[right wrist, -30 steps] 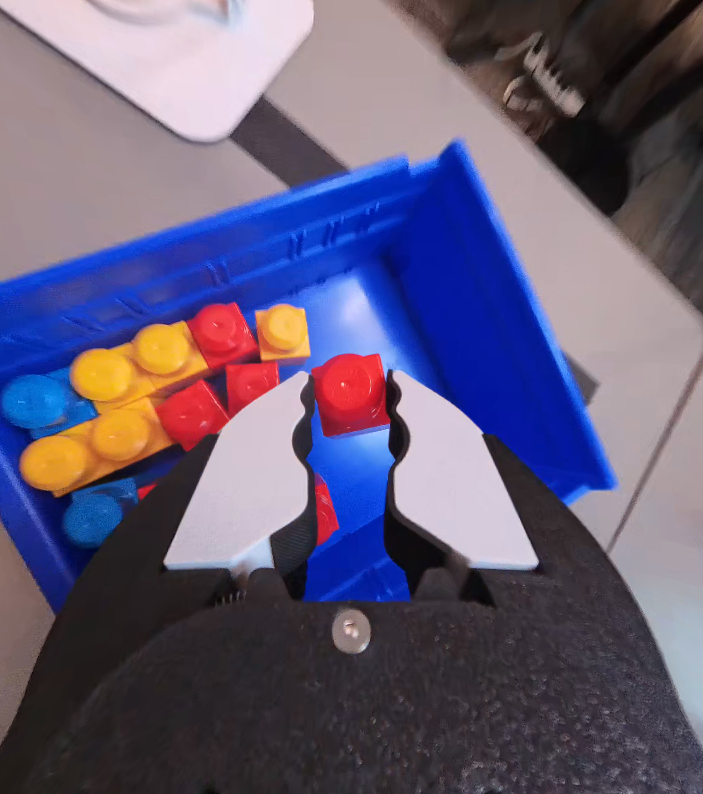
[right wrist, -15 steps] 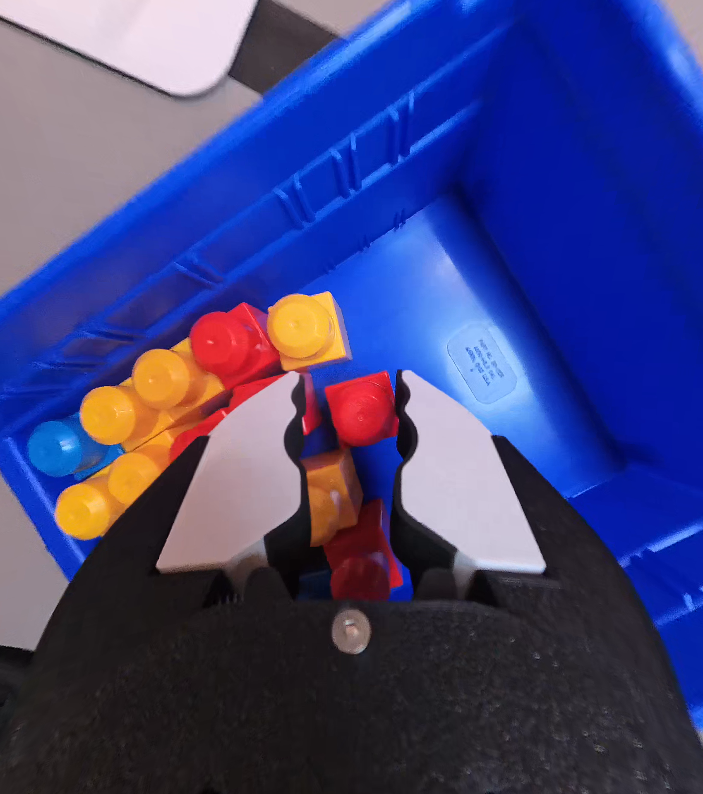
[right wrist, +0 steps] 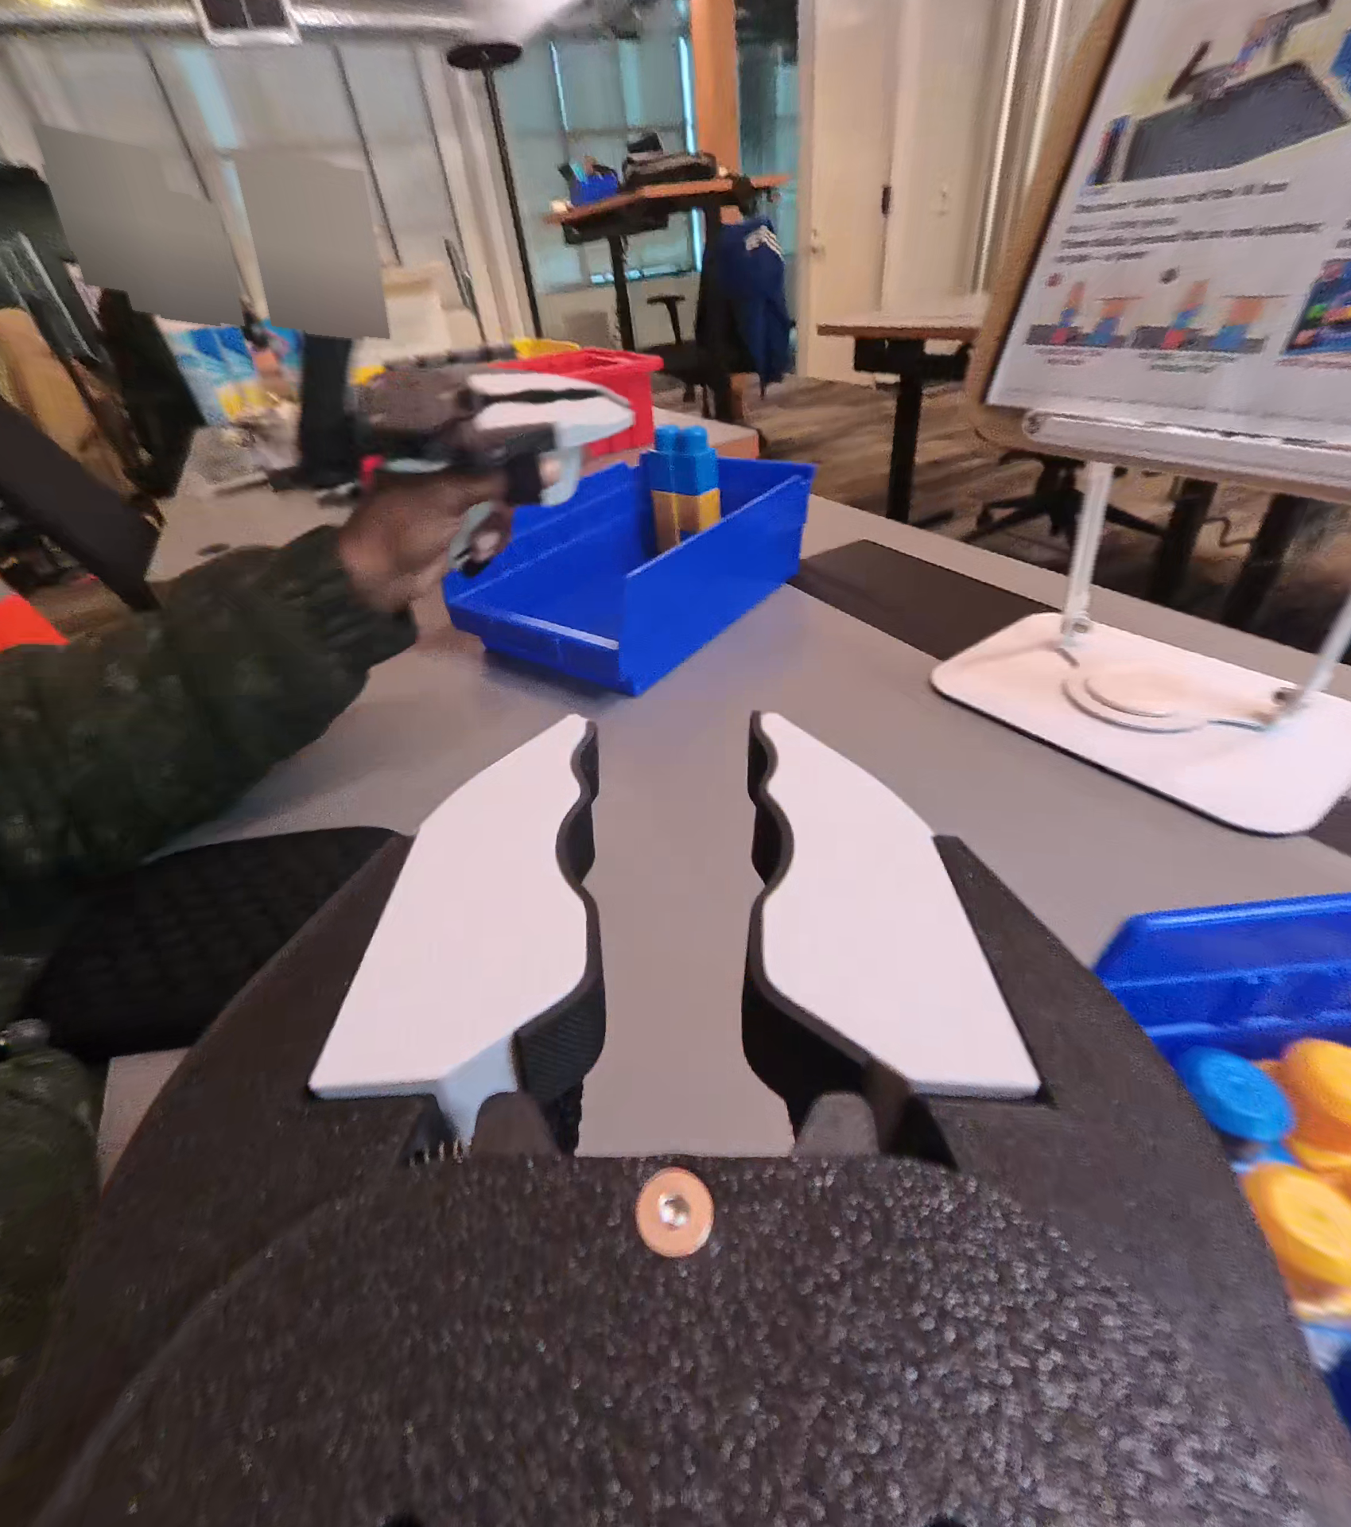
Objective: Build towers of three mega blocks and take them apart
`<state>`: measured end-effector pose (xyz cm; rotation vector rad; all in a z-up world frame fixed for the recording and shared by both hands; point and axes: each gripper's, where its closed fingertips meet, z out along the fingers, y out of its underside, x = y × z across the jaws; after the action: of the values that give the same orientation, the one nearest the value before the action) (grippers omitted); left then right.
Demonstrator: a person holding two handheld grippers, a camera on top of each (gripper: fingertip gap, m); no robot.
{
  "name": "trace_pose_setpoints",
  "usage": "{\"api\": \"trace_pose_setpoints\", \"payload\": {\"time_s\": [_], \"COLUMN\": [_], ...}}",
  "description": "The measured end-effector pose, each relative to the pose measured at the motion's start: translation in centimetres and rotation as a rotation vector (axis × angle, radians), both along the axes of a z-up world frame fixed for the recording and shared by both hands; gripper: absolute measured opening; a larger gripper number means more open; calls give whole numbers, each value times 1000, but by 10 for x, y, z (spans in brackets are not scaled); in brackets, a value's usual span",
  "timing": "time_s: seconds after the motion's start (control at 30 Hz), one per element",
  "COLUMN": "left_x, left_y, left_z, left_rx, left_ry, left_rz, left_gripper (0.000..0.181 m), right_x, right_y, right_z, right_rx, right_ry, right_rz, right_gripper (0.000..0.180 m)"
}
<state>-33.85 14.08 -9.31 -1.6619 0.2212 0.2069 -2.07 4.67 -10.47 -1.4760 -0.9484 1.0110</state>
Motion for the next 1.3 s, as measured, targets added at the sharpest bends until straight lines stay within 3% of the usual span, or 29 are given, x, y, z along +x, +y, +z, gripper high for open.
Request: {"api": "trace_pose_setpoints", "payload": {"time_s": [0.1, 0.2, 0.33, 0.57, 0.7, 0.87, 1.1, 1.13, 1.17, 1.3], "left_x": [-87, -153, -194, -205, -205, -205, -203, -202, -200, -190], "left_y": [40, 69, 96, 120, 127, 125, 121, 120, 119, 116], "left_z": [-18, -44, -74, -67, -68, -71, -68, -67, -62, -61], "left_rx": [-89, -195, -383, -384, -411, -411, -407, -391, -360, -365], "left_ry": [-106, -61, 28, 292, 315, 370, 347, 358, 382, 377], "left_rz": [218, 370, 385, 381, 365, 387, 417, 420, 416, 398], "left_gripper": [28, 48, 66, 56, 50, 30, 24, 20, 0, 0], "right_x": [-9, -10, -3, -2, -4, -4, -5, -5, -5, -6], "right_y": [-1, 2, 5, 5, 6, 5, 3, 3, 2, 2], "right_z": [-20, -34, -44, -49, -54, -57, -59, -59, -59, -60], "right_rx": [24, -3, -11, -39, -84, -77, -90, -88, -84, -88], "right_ry": [10, -7, -19, -3, -1, -19, -24, -27, -29, -28], "right_rz": [7, 19, 23, 53, 62, 63, 73, 73, 72, 75], "right_gripper": [35, 35, 34, 34, 34, 34, 33, 33, 33, 33]}}
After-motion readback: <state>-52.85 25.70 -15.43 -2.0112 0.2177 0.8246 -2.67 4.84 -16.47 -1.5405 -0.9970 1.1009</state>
